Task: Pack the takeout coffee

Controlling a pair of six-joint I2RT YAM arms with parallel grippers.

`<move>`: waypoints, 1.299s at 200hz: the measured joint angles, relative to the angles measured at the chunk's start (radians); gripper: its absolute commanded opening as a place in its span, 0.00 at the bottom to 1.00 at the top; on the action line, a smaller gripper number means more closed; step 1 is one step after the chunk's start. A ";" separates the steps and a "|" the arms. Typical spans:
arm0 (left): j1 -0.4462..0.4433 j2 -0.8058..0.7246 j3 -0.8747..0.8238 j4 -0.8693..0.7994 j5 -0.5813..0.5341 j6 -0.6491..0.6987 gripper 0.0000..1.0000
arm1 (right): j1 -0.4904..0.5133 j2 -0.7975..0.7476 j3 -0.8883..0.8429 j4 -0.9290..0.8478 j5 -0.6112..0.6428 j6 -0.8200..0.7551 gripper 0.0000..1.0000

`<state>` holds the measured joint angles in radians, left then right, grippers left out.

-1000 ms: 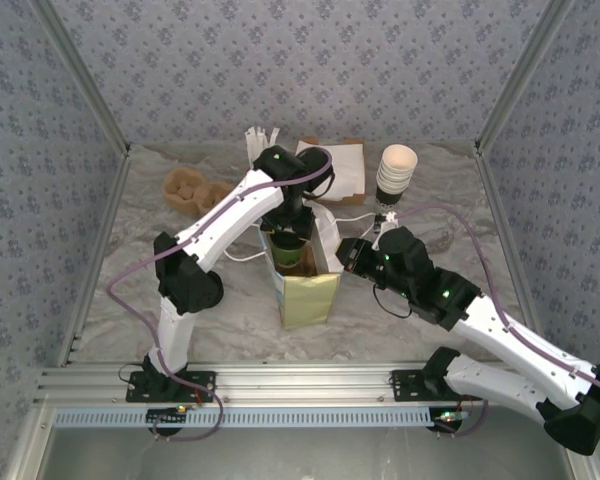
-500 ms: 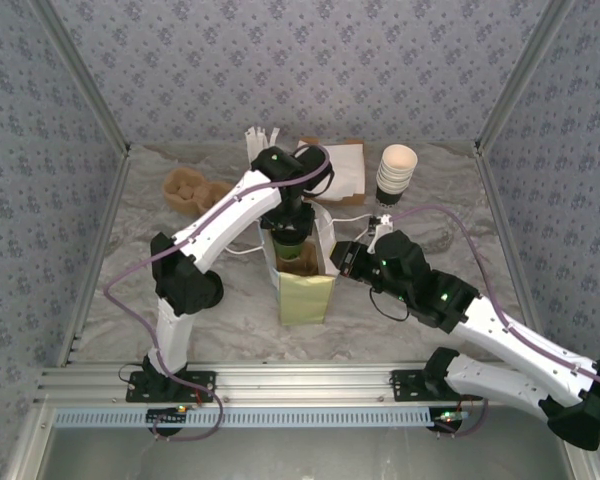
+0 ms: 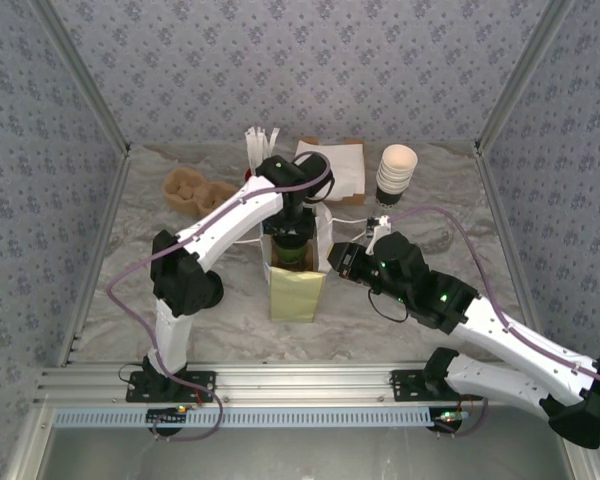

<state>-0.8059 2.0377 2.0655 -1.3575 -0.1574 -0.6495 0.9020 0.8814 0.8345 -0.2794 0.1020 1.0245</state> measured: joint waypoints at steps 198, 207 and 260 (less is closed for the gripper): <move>-0.008 -0.048 -0.183 0.147 0.004 -0.023 0.53 | -0.014 0.000 0.036 -0.047 0.034 -0.072 0.26; -0.008 -0.048 -0.190 0.154 0.004 -0.023 0.53 | -0.017 0.000 0.036 -0.047 0.034 -0.074 0.26; -0.008 -0.062 -0.235 0.200 0.003 -0.022 0.53 | -0.030 0.000 0.036 -0.049 0.033 -0.082 0.26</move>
<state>-0.8135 1.9755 1.8309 -1.1576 -0.1539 -0.6716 0.8722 0.8814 0.8707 -0.3286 0.1352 0.9421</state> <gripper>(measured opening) 0.610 0.259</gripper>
